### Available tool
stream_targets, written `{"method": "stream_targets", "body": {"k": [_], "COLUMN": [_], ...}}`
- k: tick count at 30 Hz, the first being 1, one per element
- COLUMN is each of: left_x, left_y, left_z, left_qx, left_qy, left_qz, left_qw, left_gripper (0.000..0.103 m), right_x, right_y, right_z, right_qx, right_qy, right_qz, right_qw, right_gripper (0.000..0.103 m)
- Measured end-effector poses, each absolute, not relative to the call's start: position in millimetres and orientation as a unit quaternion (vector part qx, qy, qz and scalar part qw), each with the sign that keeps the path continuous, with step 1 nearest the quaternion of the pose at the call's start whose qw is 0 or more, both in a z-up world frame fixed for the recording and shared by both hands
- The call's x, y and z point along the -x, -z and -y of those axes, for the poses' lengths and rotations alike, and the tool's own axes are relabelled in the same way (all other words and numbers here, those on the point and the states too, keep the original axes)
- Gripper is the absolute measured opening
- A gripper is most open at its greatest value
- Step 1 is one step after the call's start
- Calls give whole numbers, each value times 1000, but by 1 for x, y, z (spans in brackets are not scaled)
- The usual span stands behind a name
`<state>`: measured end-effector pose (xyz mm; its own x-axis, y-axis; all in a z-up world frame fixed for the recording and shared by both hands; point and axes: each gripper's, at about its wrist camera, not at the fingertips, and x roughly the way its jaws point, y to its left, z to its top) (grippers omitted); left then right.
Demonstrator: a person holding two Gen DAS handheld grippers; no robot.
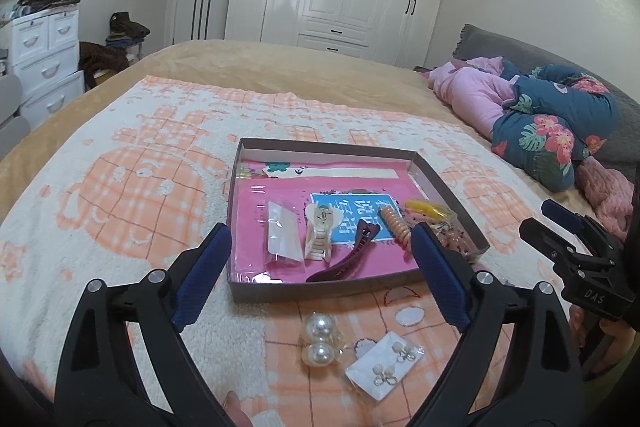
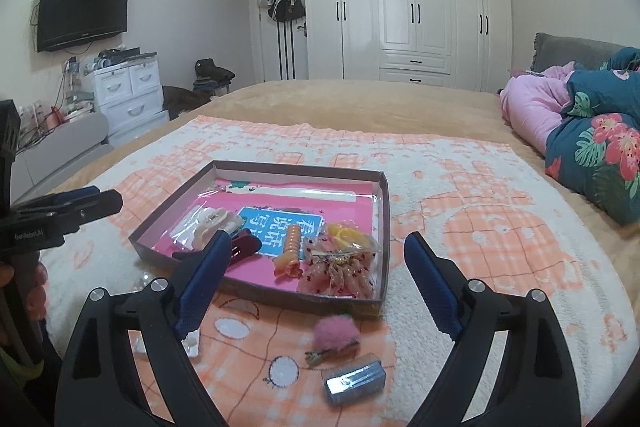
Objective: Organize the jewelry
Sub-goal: 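Withdraw both open tools from the tray toward the earring card and blue box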
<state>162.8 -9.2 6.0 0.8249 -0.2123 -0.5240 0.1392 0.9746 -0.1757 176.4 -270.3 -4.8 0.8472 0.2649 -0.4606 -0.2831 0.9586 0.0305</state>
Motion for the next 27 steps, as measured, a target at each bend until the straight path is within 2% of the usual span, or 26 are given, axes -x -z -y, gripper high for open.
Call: {"method": "stream_targets", "body": {"k": [27], "left_x": [-139], "left_y": [5], "left_z": [31], "left_qx": [41], "left_qy": [133], "left_qz": [-295], "left_qw": [945], "left_gripper": [83], "right_x": [-144], "right_y": [22], "right_z": [294], "right_qx": [12], "right_qy": [-115], "right_qz": [-267], "right_qw": [957], "right_gripper": [86]}}
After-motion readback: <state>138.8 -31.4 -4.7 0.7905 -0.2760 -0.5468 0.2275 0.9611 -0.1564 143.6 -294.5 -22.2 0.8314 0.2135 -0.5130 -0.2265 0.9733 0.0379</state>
